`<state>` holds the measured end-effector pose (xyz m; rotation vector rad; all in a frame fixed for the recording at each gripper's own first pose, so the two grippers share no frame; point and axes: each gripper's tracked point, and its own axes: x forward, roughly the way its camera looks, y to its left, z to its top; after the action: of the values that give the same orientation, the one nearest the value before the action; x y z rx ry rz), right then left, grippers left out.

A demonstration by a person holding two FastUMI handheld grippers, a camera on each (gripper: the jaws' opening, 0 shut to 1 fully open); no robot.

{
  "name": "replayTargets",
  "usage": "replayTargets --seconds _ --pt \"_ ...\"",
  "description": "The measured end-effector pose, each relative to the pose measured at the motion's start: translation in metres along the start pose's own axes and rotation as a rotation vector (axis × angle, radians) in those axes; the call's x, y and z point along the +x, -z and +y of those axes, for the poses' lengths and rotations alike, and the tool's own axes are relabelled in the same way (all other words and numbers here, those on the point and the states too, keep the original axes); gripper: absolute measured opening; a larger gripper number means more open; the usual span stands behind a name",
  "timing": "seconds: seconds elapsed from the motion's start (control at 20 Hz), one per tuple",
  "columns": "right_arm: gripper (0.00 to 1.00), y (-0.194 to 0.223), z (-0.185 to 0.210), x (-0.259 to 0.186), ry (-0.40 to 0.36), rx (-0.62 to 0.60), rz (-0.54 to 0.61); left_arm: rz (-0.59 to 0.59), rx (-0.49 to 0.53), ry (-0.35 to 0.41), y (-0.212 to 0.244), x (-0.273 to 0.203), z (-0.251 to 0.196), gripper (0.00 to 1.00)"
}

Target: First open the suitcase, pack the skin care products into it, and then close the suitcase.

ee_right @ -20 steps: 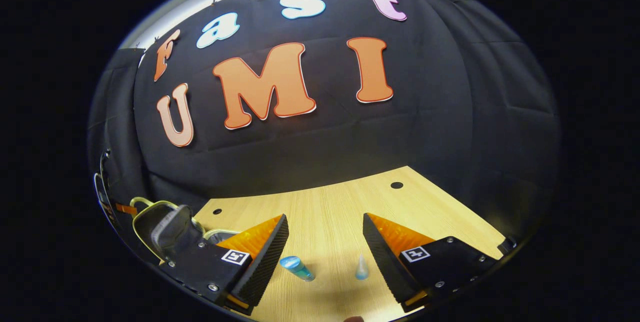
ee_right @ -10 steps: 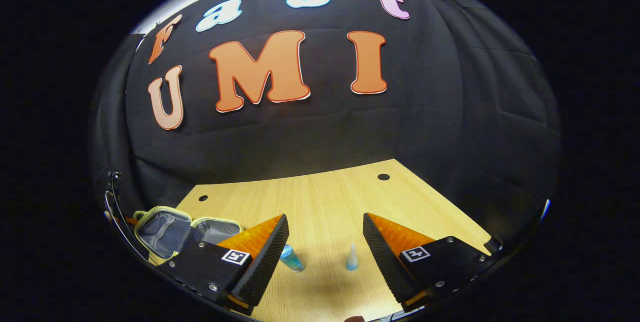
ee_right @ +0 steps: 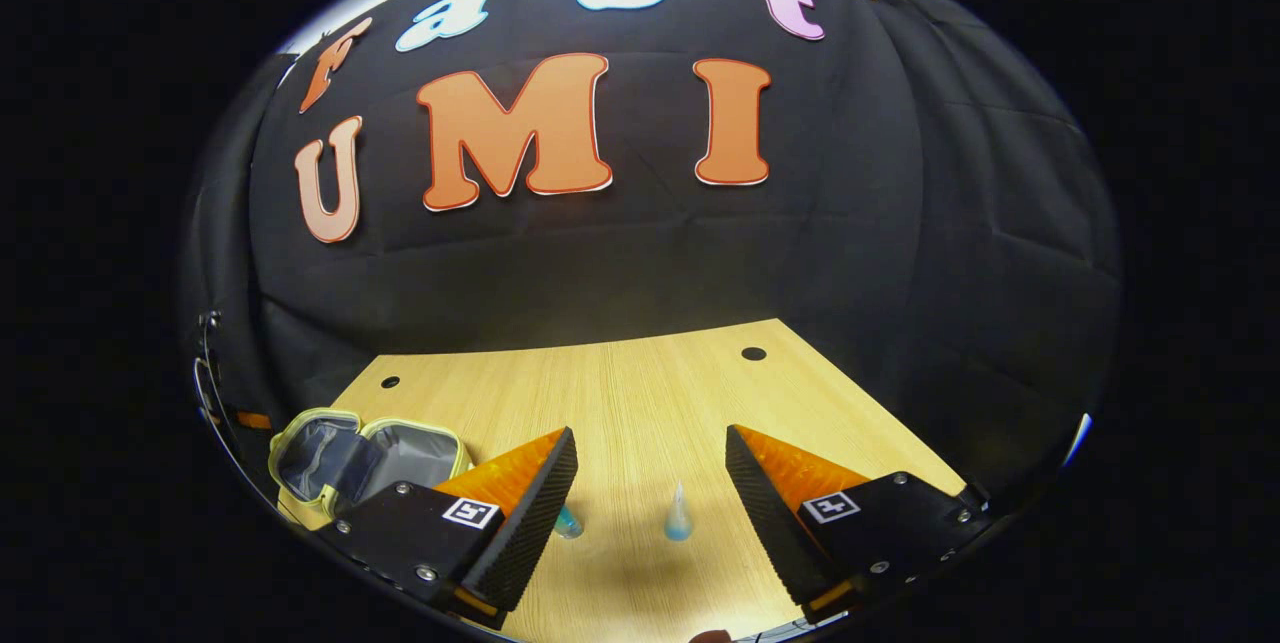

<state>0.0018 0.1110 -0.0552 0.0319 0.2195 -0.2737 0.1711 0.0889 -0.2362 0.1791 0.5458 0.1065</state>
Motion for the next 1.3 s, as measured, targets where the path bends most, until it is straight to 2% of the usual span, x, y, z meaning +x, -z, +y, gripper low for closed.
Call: replayTargets --seconds 0.2,0.35,0.5,0.65,0.8,1.0,1.15,1.3 --pt "0.95 -0.003 -0.014 0.010 -0.041 -0.012 -0.004 -0.275 0.055 0.005 -0.084 -0.065 -0.103 0.98" --pt "0.95 0.000 -0.034 0.022 -0.080 -0.017 0.019 -0.445 0.030 0.139 -0.123 -0.117 -0.219 0.97" --pt "0.95 -0.001 -0.055 0.031 -0.123 -0.006 0.036 -0.538 0.060 0.268 -0.137 -0.158 -0.338 0.97" --pt "0.95 0.002 -0.080 0.039 -0.147 -0.033 0.049 -0.522 0.072 0.372 -0.127 -0.182 -0.443 0.97" --pt "0.95 0.011 -0.106 0.042 -0.163 -0.050 0.077 -0.460 0.035 0.442 -0.093 -0.165 -0.527 0.97" --pt "0.95 0.026 -0.140 0.045 -0.149 -0.063 0.114 -0.356 0.038 0.431 -0.047 -0.128 -0.577 0.97" --pt "0.95 0.038 -0.161 0.046 -0.138 -0.061 0.149 -0.300 0.093 0.396 -0.005 -0.099 -0.593 0.98" --pt "0.95 0.047 -0.172 0.048 -0.137 -0.068 0.173 -0.234 0.090 0.410 0.036 -0.070 -0.606 0.98"
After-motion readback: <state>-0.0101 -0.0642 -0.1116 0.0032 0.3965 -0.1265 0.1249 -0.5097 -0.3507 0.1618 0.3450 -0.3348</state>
